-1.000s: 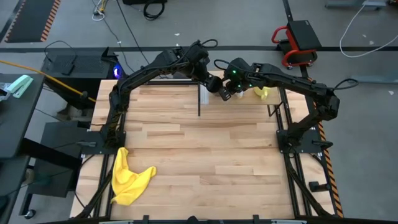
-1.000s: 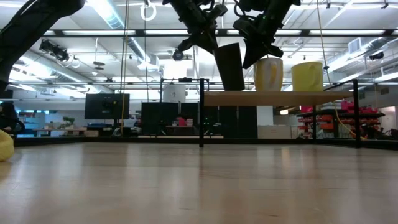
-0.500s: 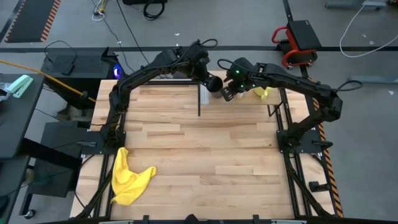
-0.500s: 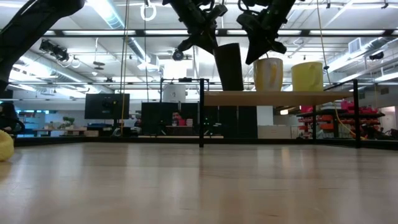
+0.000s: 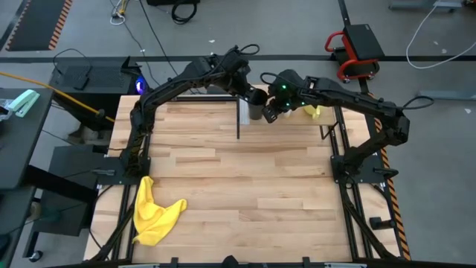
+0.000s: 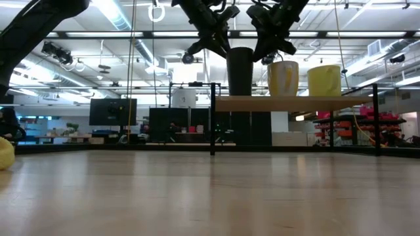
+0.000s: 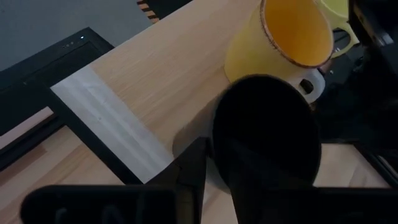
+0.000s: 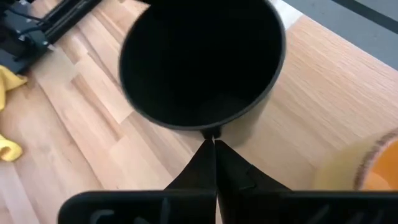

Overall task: Stack small to large cups/mugs on shelf
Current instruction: Put the black cup on the shelf

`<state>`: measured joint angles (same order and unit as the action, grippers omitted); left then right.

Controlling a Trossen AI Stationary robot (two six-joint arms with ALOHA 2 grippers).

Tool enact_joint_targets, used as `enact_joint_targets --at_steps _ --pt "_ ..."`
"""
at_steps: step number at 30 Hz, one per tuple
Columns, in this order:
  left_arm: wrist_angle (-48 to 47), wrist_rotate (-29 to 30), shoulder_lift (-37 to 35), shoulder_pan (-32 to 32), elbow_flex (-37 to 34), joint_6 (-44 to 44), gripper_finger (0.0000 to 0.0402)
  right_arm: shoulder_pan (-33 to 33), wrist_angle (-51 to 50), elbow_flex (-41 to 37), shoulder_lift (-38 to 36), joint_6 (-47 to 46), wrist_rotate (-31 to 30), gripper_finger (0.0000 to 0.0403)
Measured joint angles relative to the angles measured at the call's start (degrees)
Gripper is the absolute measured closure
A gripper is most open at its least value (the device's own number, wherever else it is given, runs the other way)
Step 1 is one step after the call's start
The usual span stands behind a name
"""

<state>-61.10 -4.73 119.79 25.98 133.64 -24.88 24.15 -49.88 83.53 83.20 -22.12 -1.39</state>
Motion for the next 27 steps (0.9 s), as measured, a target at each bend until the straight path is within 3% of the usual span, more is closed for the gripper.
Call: enact_joint_targets --at_steps 27 --pt "2.0 -0.2 -0.8 0.3 0.0 -0.3 0.0274 0.4 -3.8 0.0 -0.8 -0.2 -2.6 0.0402"
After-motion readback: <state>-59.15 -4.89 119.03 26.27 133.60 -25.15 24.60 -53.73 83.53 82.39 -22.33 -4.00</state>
